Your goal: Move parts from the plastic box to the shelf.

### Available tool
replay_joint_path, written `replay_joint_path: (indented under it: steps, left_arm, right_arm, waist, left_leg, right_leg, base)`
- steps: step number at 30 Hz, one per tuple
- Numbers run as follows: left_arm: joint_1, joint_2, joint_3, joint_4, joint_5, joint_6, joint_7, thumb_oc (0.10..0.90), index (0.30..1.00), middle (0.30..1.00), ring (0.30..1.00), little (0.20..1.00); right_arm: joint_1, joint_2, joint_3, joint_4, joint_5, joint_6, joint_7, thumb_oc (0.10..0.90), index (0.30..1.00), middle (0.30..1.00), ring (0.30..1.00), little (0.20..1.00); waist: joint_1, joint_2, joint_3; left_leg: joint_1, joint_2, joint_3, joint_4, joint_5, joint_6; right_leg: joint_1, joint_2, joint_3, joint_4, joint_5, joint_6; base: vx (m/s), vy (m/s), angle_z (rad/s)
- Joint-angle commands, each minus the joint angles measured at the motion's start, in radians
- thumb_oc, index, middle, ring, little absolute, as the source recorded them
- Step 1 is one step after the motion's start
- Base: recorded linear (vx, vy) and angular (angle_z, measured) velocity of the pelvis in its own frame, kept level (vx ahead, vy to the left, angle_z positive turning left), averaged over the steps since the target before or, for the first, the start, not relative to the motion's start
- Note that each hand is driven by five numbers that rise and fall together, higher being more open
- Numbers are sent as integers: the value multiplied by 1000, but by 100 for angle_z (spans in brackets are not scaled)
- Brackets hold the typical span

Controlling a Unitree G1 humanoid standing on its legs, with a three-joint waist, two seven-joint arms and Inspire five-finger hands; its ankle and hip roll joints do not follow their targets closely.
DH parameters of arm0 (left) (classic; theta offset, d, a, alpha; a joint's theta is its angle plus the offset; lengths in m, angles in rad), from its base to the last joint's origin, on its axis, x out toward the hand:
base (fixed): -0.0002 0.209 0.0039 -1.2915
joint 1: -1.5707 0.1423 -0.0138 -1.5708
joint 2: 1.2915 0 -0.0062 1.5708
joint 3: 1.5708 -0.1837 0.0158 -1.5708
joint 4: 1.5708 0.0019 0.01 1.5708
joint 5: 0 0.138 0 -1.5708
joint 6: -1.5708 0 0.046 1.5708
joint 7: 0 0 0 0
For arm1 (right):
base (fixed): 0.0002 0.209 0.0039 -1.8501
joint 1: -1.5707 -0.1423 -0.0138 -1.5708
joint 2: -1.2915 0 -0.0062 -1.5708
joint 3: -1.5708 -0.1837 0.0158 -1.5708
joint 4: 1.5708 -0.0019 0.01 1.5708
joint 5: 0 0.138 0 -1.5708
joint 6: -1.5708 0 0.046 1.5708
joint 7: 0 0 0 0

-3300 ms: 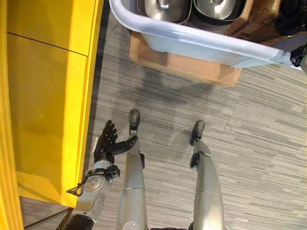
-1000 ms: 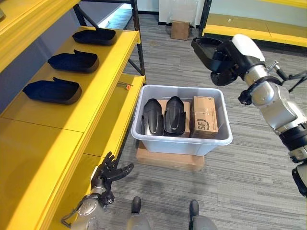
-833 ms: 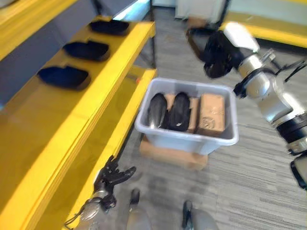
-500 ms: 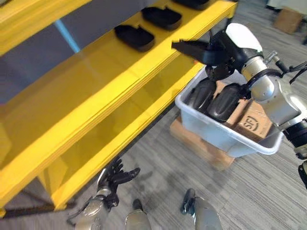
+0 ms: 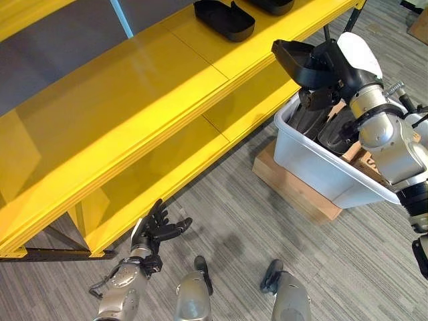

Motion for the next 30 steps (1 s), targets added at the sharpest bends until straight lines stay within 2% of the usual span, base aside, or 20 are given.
replay_joint_path:
  steps: [1,8,14,15,16,18,19,20,21,22,23,24,25,26,27,28,30]
  left_arm:
    - [55,36,6,-88,28,-65,-21,900,1000,1000,1000,1000]
    - [75,30,33,-89,35,-63,-21,900,1000,1000,1000,1000]
    - [91,31,56,-90,43,-63,-20,900,1000,1000,1000,1000]
    - [93,32,64,-97,42,-64,-15,900,1000,1000,1000,1000]
    - [93,32,64,-97,42,-64,-15,900,1000,1000,1000,1000]
    - [94,33,67,-99,52,-62,-9,900,1000,1000,1000,1000]
    - [94,31,65,-102,57,-59,-7,900,1000,1000,1000,1000]
    - [95,31,65,-102,57,-59,-6,900,1000,1000,1000,1000]
    - [92,35,59,-103,72,-60,-5,900,1000,1000,1000,1000]
    - [92,35,59,-103,72,-60,-5,900,1000,1000,1000,1000]
    - [68,51,46,-92,74,-61,-1,900,1000,1000,1000,1000]
    - [42,63,31,-80,97,-65,0,900,1000,1000,1000,1000]
    - [25,65,28,-68,100,-65,0,900,1000,1000,1000,1000]
    - [9,64,21,-59,101,-67,-1,900,1000,1000,1000,1000]
    - [7,64,20,-58,101,-68,-1,900,1000,1000,1000,1000]
    - [-29,66,7,-45,104,-72,5,900,1000,1000,1000,1000]
    - [-63,66,-13,-40,109,-73,8,900,1000,1000,1000,1000]
  right_arm:
    - [-62,0,-123,-105,-35,-68,-92,400,300,300,300,300]
    - [-47,21,-124,-115,-52,-69,-80,400,300,300,300,300]
    - [-62,57,-114,-95,-53,-69,-83,400,300,300,300,300]
    - [-72,65,-113,-89,-57,-67,-84,400,300,300,300,300]
    - [-73,65,-112,-89,-57,-67,-84,400,300,300,300,300]
    - [-63,86,-114,-82,-65,-63,-84,400,300,300,300,300]
    - [-57,95,-116,-81,-72,-60,-82,400,300,300,300,300]
    - [-56,95,-117,-82,-72,-60,-81,400,300,300,300,300]
    - [-47,96,-112,-76,-80,-55,-78,400,300,300,300,300]
    - [-47,96,-112,-76,-80,-55,-78,400,300,300,300,300]
    - [-26,82,-108,-84,-86,-54,-69,400,300,300,300,300]
    - [4,67,-121,-93,-85,-55,-64,400,300,300,300,300]
    - [6,55,-120,-94,-81,-56,-60,400,300,300,300,300]
    - [11,46,-123,-96,-76,-58,-58,400,300,300,300,300]
    - [10,45,-124,-97,-76,-58,-58,400,300,300,300,300]
    - [11,38,-128,-97,-63,-57,-62,400,300,300,300,300]
    - [16,28,-137,-94,-60,-54,-68,400,300,300,300,300]
  waist:
    - [9,-61,-178]
    - [26,-96,-205]
    - [48,-127,-224]
    - [59,-139,-229]
    - [58,-139,-229]
    - [74,-153,-234]
    - [78,-157,-234]
    - [79,-159,-234]
    - [74,-155,-230]
    - [75,-156,-230]
    - [46,-136,-224]
    - [18,-130,-228]
    - [4,-130,-220]
    - [-14,-130,-212]
    - [-17,-130,-213]
    - [-42,-143,-195]
    - [-63,-151,-181]
  left_leg:
    - [-32,37,-70,41,-4,5]
    - [-8,9,-69,14,-13,16]
    - [11,-22,-67,-22,-24,35]
    - [13,-40,-68,-18,-41,48]
    - [13,-41,-68,-18,-42,49]
    - [18,-72,-77,-9,-77,78]
    - [24,-92,-81,-9,-93,97]
    - [25,-95,-79,-10,-94,99]
    - [31,-126,-97,-1,-115,134]
    - [31,-126,-96,-1,-115,135]
    - [33,-131,-143,-12,-109,151]
    - [46,-145,-176,-48,-99,153]
    - [54,-150,-198,-47,-104,148]
    - [58,-158,-222,-42,-109,140]
    - [54,-159,-225,-44,-104,141]
    - [64,-177,-258,-24,-123,128]
    - [67,-191,-295,0,-149,113]
  right_leg:
    - [108,-55,-1,-65,74,65]
    - [146,-52,-13,-132,119,83]
    - [168,-52,-15,-203,199,111]
    - [178,-63,-17,-215,231,125]
    - [179,-63,-17,-216,232,125]
    - [193,-89,-20,-206,266,141]
    - [189,-110,-12,-176,310,152]
    - [188,-113,-9,-175,310,155]
    - [169,-155,61,-99,443,165]
    - [168,-156,63,-98,443,165]
    - [116,-112,174,-21,438,136]
    - [42,-42,262,-21,390,117]
    - [16,-23,288,-37,374,115]
    - [-6,-8,322,-86,366,112]
    - [-6,-10,319,-91,370,111]
    - [-21,-1,367,-188,382,120]
    - [-27,3,416,-271,396,138]
  base:
    - [53,48,3]
    - [38,38,1]
    - [23,54,-1]
    - [36,104,1]
    - [56,170,1]
    - [59,186,8]
    - [41,145,11]
    - [72,239,22]
    - [51,155,33]
    - [65,271,47]
    - [95,195,73]
    - [155,191,109]
    - [211,37,117]
    - [123,-33,93]
    - [202,-101,83]
    - [205,-128,92]
    - [252,-202,101]
